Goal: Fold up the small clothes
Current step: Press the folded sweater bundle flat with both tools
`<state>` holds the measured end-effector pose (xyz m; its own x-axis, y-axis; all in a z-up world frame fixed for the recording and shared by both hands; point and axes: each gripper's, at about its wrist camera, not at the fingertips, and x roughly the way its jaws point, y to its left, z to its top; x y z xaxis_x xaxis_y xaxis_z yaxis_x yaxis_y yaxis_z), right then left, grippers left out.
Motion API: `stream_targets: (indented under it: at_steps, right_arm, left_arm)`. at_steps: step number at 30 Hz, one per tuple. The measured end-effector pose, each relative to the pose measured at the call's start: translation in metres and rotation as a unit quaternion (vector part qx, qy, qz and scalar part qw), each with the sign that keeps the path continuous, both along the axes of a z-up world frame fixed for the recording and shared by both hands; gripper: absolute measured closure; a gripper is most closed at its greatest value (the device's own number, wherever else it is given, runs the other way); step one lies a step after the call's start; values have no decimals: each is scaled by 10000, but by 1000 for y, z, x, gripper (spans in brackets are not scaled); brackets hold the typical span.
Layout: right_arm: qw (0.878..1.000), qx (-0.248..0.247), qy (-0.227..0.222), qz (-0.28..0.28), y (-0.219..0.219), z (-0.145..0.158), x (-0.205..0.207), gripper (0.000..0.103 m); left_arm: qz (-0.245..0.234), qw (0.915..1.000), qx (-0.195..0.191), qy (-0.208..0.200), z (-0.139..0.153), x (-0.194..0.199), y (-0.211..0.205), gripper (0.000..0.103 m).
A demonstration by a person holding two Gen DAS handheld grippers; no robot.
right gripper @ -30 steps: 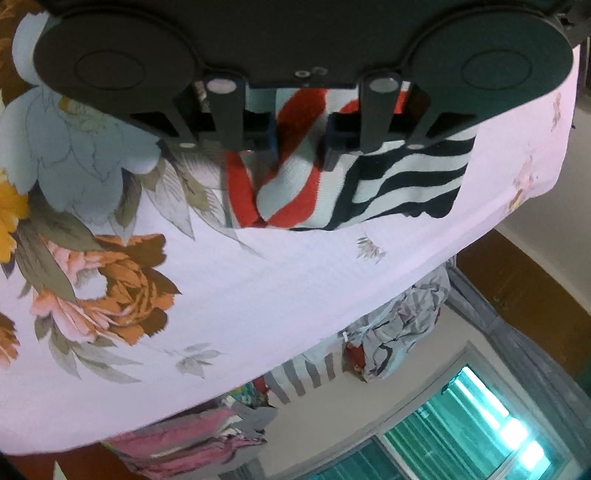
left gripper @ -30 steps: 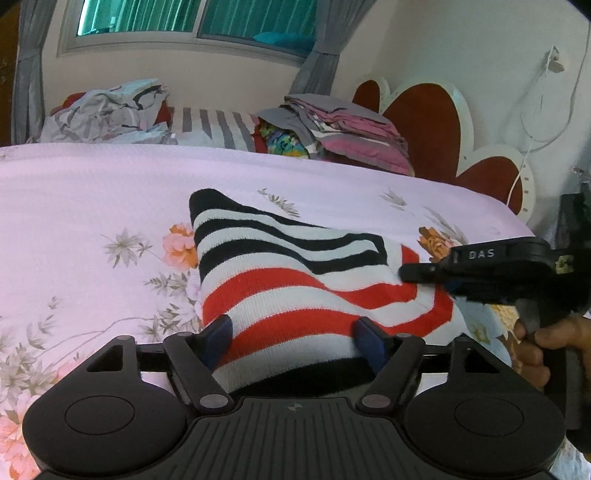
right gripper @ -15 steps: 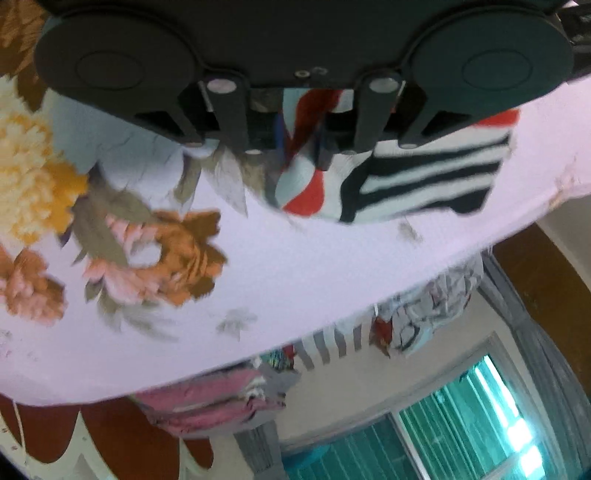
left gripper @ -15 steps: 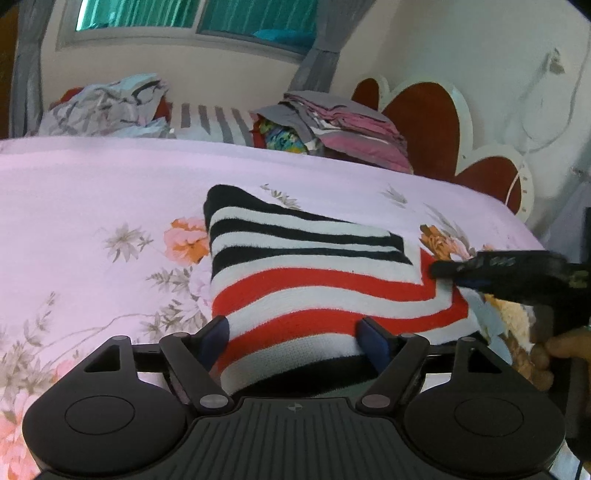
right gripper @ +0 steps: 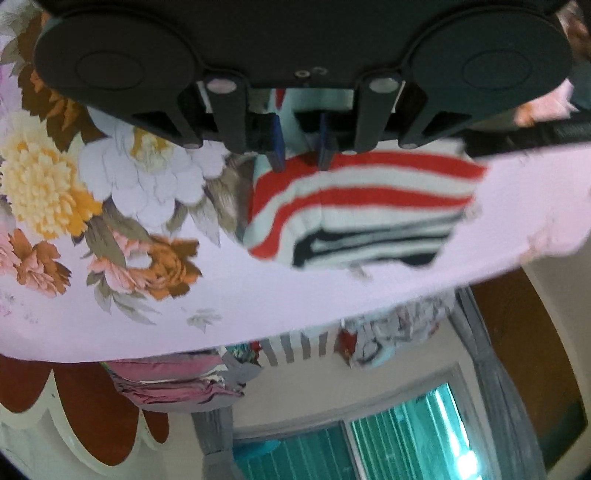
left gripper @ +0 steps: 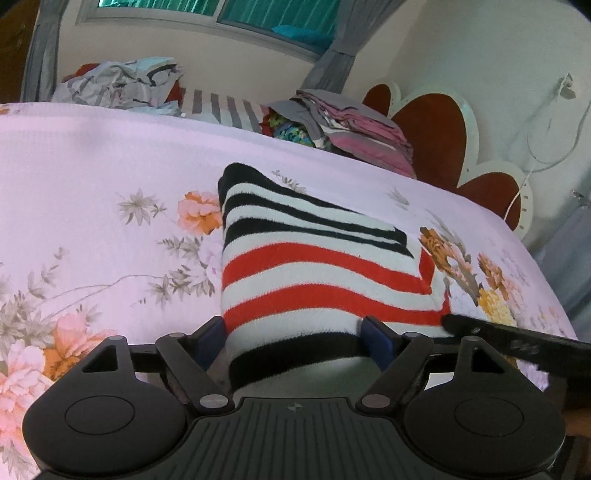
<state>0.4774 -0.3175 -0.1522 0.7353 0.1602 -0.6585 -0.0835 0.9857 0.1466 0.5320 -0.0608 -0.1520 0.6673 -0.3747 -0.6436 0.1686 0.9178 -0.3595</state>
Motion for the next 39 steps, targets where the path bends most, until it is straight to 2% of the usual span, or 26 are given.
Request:
stream_targets:
  at_steps: [5, 10, 16, 18, 20, 26, 30, 35, 37, 39]
  right_arm:
    - [10000, -29, 38, -52, 1, 6, -1, 82]
    - [9999, 118, -115, 36, 0, 22, -34, 82]
    - [9999, 32, -154, -10, 4, 18, -75, 81]
    - [9999, -17, -56, -114, 2, 9, -78, 81]
    - [9999, 7, 54, -161, 1, 1, -77, 77]
    - [9993, -56, -82, -351, 9, 16, -95, 78]
    - [9977, -187, 342, -560, 7, -4, -97, 79]
    - [9967, -84, 293, -752, 15, 8, -105, 78]
    - [9967, -42, 220, -780, 17, 14, -109, 76]
    - [9965, 8, 155, -827, 17, 21, -112, 68]
  left_arm:
    - [111, 9999, 1, 58, 7, -3, 0, 24]
    - [28, 10000, 44, -6, 16, -27, 9, 24]
    - [-132, 9992, 118, 349, -5, -54, 12, 24]
    - [-135, 9984, 55, 545, -16, -55, 14, 24]
    - [-137, 9986, 73, 509, -18, -57, 13, 24]
    - [-212, 9983, 189, 510, -16, -58, 9, 23]
    - [-303, 9981, 224, 484, -16, -59, 9, 23]
    - [-450, 9974, 206, 520, -10, -59, 11, 23]
    - [-518, 9972, 166, 521, -6, -59, 13, 23]
    - [-560, 9970, 130, 513, 0, -59, 14, 20]
